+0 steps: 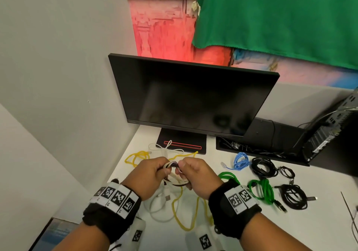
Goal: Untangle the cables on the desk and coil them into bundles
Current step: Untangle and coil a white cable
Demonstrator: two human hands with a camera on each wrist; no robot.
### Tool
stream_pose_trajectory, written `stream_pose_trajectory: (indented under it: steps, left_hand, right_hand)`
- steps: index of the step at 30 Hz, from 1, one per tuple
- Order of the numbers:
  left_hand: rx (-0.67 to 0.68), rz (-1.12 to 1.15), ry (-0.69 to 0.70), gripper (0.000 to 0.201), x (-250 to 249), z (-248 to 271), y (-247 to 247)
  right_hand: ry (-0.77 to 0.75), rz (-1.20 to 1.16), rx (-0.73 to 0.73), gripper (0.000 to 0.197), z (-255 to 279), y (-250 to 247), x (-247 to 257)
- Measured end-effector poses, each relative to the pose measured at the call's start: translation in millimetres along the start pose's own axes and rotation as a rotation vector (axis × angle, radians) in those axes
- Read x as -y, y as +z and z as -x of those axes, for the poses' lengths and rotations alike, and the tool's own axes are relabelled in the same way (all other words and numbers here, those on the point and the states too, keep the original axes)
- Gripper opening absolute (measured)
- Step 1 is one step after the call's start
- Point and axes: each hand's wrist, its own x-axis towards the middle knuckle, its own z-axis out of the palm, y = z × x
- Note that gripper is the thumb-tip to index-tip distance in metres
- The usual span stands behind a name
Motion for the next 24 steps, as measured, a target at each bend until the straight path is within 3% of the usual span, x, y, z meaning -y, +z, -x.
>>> stream_pose_trajectory:
  steps: [3, 7, 10, 13, 15, 19, 24]
  left_hand:
    - [0.124, -0.078, -0.08, 0.017, 7, 3, 8]
    - [0.168, 0.138, -0.14, 0.01, 10, 10, 34]
    - [0.17, 0.25, -0.185, 0.006, 9, 13, 58]
    - [0.137, 0.312, -0.251, 0.008, 16, 14, 73]
    - [0.138, 0.194, -0.284, 0.016, 27, 16, 78]
    - [0.263, -0.107, -0.351, 0.043, 52, 32, 81]
    - [0.371, -0.174, -0.373, 0.067, 63, 46, 88]
  right_hand:
    - [0.06, 0.197, 0.104, 0.021, 11, -12, -11]
    - [0.146, 0.393, 0.122, 0.01, 30, -22, -27]
    - [0.215, 0.387, 0.094, 0.011, 45, -30, -39]
    - [0.305, 0.302, -0.023, 0.017, 67, -46, -56]
    - [0.363, 0.191, -0.134, 0.02, 90, -63, -74]
    - [0.51, -0.067, -0.39, 0.026, 146, -101, -118]
    - [0.746, -0.081, -0.614, 0.034, 193, -137, -160]
